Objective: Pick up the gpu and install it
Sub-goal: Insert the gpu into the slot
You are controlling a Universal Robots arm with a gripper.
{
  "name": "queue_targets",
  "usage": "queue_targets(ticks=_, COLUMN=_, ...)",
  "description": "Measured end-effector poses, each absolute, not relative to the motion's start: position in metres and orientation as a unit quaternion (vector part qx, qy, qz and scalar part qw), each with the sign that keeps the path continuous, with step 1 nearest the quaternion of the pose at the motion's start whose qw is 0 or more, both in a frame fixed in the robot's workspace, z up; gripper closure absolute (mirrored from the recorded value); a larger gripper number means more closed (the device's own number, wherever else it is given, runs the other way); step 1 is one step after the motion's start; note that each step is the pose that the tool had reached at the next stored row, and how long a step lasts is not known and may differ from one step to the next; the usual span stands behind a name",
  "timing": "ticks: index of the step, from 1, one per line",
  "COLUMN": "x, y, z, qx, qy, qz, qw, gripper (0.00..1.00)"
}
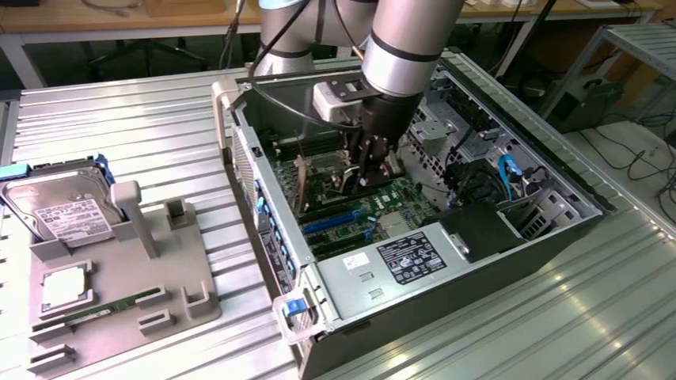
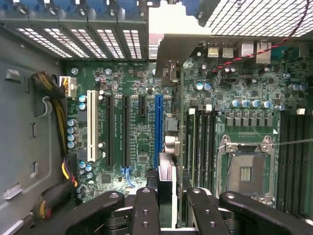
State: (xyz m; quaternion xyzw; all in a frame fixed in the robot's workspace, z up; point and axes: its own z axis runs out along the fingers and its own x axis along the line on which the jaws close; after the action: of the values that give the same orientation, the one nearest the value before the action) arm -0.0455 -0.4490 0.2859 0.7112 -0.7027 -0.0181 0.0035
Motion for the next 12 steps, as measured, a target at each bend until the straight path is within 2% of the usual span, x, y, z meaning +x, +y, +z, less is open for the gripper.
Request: queue_targets(ticks=12, x=-0.0530, y=-0.4488, z=0.2760, qx=0.711, qy=-0.703, qz=-0.018, qw=0.003, gripper=0.73)
